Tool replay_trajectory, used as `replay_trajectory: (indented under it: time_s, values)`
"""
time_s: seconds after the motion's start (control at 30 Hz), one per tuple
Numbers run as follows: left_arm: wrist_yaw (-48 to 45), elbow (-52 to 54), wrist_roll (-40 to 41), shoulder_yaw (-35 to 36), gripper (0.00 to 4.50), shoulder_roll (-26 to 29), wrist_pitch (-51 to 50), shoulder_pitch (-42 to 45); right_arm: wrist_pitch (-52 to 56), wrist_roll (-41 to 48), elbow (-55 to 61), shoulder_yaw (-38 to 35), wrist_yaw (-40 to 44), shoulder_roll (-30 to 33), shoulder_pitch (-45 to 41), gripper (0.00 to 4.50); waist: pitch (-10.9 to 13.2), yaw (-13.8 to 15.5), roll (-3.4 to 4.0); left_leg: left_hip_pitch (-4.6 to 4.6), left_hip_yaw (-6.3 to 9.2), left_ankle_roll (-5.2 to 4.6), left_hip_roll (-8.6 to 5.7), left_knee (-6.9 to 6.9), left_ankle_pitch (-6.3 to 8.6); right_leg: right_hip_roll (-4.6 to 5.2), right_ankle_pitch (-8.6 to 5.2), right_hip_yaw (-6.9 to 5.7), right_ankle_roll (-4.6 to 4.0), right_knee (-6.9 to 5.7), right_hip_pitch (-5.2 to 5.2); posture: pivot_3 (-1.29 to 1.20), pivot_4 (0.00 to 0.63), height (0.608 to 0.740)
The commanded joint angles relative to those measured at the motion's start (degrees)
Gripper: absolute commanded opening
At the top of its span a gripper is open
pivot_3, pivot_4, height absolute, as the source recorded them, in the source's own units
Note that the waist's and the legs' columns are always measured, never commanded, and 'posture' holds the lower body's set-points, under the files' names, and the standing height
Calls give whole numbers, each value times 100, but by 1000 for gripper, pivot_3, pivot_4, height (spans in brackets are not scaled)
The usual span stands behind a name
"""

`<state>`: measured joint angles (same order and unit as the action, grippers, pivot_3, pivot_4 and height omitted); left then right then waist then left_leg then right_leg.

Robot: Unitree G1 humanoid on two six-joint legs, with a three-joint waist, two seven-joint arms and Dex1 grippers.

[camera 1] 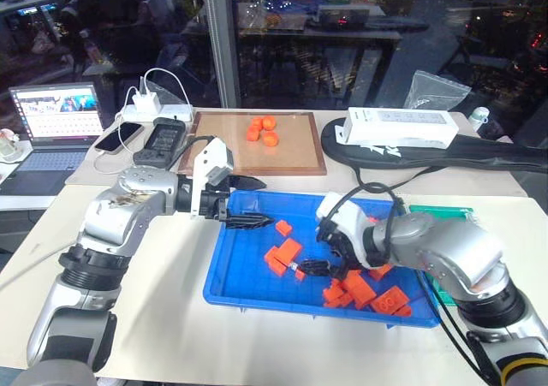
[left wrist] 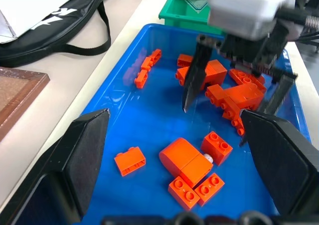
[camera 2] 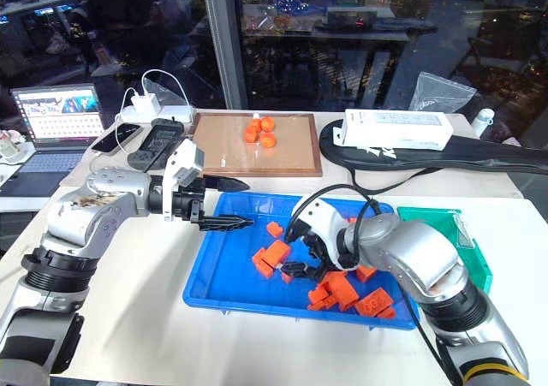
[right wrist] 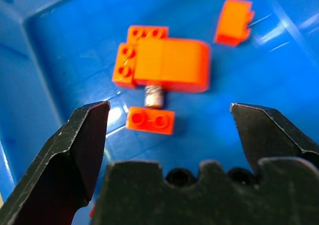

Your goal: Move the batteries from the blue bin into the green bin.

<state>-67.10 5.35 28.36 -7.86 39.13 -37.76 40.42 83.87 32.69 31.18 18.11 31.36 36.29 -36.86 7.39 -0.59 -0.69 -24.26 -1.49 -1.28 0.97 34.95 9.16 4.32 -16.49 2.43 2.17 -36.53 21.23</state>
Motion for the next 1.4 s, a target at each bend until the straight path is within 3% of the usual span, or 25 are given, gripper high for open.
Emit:
replay_trajectory:
  time_s: [0.03, 0.1, 0.2, 0.4, 0.43, 0.47, 0.7, 0.93, 1.0, 1.2, 1.4]
  values:
    - [-7, 200, 45, 129, 4500, 77, -7, 39, -38, -94, -120, 122, -145, -181, 10, 4482, -1, -8, -1, 2, 0, 0, 0, 1, 0, 0, 0, 0, 0, -3, 0, 0, 150, 699]
    - [1, 208, 39, 126, 4500, 80, -14, 36, -81, -127, -223, 211, -191, -269, 38, 4482, -1, -10, -1, 3, 0, 0, 0, 1, 0, -1, -1, 0, 0, -8, 1, 0, 150, 699]
    - [12, 228, 34, 123, 4500, 91, -22, 25, -108, -166, -379, 286, -250, -391, 119, 3793, -1, -9, -2, 4, 0, 0, 0, 3, 0, -3, -1, 0, -1, -13, 2, 0, 150, 699]
    - [63, 283, 40, 113, 4500, 70, -31, -1, -153, -242, -456, 393, -182, -164, 205, 1755, -2, -9, -2, 4, 0, 0, -1, 4, 0, -2, -1, 0, -1, -15, 3, 0, 150, 699]
    - [71, 287, 43, 111, 4500, 63, -32, -10, -164, -262, -439, 422, -142, -42, 190, 1470, -1, -5, -3, 8, 0, 0, -1, 4, 0, -2, -1, 0, 0, -15, -1, 0, 150, 699]
    - [78, 288, 45, 112, 4500, 57, -31, -18, -173, -277, -401, 447, -84, 124, 174, 1461, -2, -2, -3, 7, 1, 0, -1, 4, 0, -3, -2, -1, 0, -14, -1, 0, 150, 699]
    - [131, 318, 64, 107, 4500, 8, -28, -63, -366, -367, -149, 636, 337, 1296, 140, 1460, -1, -8, -5, 8, -1, 0, 0, 3, 0, -1, -3, 0, -1, -12, 0, 0, 150, 699]
    - [136, 312, 67, 94, 4500, -41, -18, -68, -671, -826, -499, 606, 352, 1891, 132, 1460, 1, -8, -8, 7, -3, 0, 0, 3, 0, 0, -4, 1, -1, -11, 2, 0, 150, 699]
    - [136, 325, 69, 92, 4500, -43, -18, -80, -732, -862, -522, 540, 408, 1919, 134, 2464, 1, -8, -8, 7, -3, 0, 0, 2, 0, -1, -4, 1, -1, -11, 2, 0, 150, 699]
    - [100, 306, 54, 70, 4500, -27, -9, -67, -762, -703, -459, 139, 328, 1038, -328, 4471, 3, -45, -10, 8, -3, 0, 5, 0, 0, -7, -4, 5, -2, -12, 6, 0, 150, 699]
    - [94, 306, 44, 72, 4500, -14, -14, -47, -1330, -864, -424, 646, 567, 655, -423, 4471, 3, 14, -11, 5, 2, 0, -1, 1, 0, -3, -4, -1, -2, -12, 3, 0, 150, 699]
